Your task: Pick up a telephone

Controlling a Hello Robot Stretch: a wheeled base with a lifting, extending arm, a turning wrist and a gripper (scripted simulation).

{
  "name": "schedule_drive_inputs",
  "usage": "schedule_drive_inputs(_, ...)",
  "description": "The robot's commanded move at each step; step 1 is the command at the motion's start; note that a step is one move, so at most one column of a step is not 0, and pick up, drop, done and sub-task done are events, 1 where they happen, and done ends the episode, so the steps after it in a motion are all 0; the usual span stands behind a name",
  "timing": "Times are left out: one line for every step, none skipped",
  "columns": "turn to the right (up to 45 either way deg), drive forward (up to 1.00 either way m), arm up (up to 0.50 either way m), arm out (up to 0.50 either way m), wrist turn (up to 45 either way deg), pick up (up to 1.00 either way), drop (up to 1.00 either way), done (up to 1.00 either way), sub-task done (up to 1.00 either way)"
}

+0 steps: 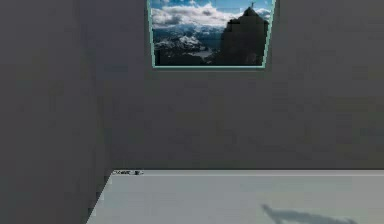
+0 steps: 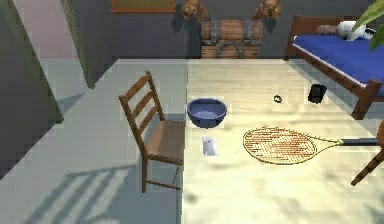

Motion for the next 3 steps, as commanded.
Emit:
schedule_drive_inputs(0.0, 0.0, 0.5, 0.0, 0.0, 0.0, 0.0, 0.0, 0.0)
schedule_drive_inputs(0.0, 0.0, 0.36, 0.0, 0.0, 0.0, 0.0, 0.0, 0.0)
schedule_drive_inputs(0.0, 0.0, 0.0, 0.4, 0.0, 0.0, 0.0, 0.0, 0.0)
